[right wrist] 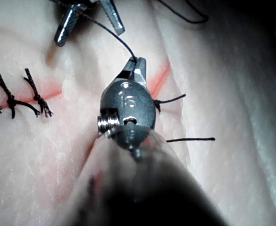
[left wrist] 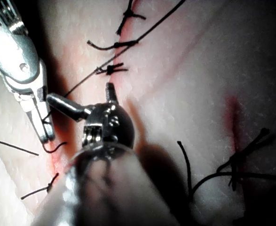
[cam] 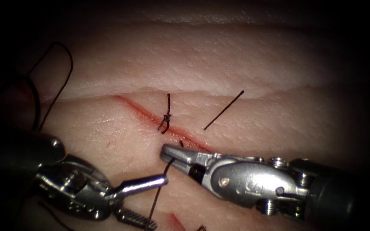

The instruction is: Wound Closure

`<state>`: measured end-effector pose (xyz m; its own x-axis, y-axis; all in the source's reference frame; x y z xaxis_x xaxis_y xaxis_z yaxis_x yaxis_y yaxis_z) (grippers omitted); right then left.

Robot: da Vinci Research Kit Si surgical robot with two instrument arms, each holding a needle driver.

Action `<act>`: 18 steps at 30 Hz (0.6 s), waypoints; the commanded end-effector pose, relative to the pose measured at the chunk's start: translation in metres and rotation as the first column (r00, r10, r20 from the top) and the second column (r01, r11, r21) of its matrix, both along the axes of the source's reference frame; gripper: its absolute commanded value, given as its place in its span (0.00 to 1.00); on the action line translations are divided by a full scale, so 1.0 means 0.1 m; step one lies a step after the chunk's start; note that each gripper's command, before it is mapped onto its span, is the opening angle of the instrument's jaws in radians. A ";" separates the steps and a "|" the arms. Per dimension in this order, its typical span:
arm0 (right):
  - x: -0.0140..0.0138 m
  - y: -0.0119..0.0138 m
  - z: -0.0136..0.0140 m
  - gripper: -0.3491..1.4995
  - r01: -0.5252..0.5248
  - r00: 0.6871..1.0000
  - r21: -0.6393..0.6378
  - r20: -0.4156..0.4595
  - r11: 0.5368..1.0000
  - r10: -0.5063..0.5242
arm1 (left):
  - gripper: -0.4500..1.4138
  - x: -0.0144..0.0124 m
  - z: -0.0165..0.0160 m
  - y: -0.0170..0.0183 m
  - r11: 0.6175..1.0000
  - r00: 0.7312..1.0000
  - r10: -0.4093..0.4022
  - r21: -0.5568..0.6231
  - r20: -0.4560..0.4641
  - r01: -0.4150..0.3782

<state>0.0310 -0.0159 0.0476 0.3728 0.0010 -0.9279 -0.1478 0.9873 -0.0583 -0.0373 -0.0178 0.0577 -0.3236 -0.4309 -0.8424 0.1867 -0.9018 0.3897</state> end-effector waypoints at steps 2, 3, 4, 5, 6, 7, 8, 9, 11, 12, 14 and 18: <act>0.004 0.011 0.009 0.00 0.000 1.000 -0.002 0.004 1.000 0.000 | 0.76 -0.007 0.001 -0.002 1.000 1.000 -0.010 -0.004 0.010 0.010; 0.002 0.013 0.012 0.00 0.001 1.000 -0.001 0.008 1.000 -0.001 | 0.75 -0.008 0.000 -0.003 1.000 1.000 -0.015 -0.005 0.013 0.015; 0.001 0.015 0.014 0.00 0.000 1.000 -0.001 0.009 1.000 0.000 | 0.75 -0.009 -0.002 -0.003 1.000 1.000 -0.019 -0.005 0.018 0.019; 0.000 0.017 0.016 0.00 -0.001 1.000 -0.001 0.011 1.000 0.001 | 0.75 -0.010 -0.004 -0.003 1.000 1.000 -0.022 -0.005 0.020 0.022; -0.001 0.020 0.019 0.00 -0.004 1.000 -0.002 0.014 1.000 0.004 | 0.74 -0.010 -0.005 -0.003 1.000 0.999 -0.025 -0.004 0.022 0.025; -0.002 0.021 0.021 0.00 -0.002 1.000 -0.002 0.013 1.000 0.002 | 0.74 -0.010 -0.006 -0.003 1.000 0.999 -0.023 -0.002 0.024 0.023; -0.003 0.023 0.023 0.00 -0.002 1.000 0.003 0.009 1.000 0.002 | 0.74 -0.011 -0.007 -0.003 1.000 0.999 -0.024 -0.002 0.025 0.024; -0.003 0.023 0.026 0.00 0.000 1.000 0.003 0.007 1.000 0.000 | 0.74 -0.011 -0.009 -0.002 1.000 0.999 -0.022 0.001 0.028 0.022; -0.003 0.023 0.032 0.00 0.003 1.000 0.009 0.004 1.000 -0.003 | 0.72 -0.010 -0.012 0.001 1.000 0.999 -0.028 0.003 0.042 0.028; -0.003 0.022 0.034 0.00 0.005 1.000 0.008 0.006 1.000 -0.005 | 0.72 -0.010 -0.013 0.002 1.000 0.999 -0.028 0.005 0.043 0.028; -0.003 0.022 0.038 0.00 0.005 1.000 0.012 0.008 1.000 -0.005 | 0.71 -0.010 -0.016 0.003 0.999 0.998 -0.035 0.012 0.048 0.035; -0.004 0.025 0.043 0.00 0.002 1.000 0.020 0.007 1.000 -0.002 | 0.69 -0.010 -0.019 0.002 0.999 0.998 -0.035 0.001 0.052 0.035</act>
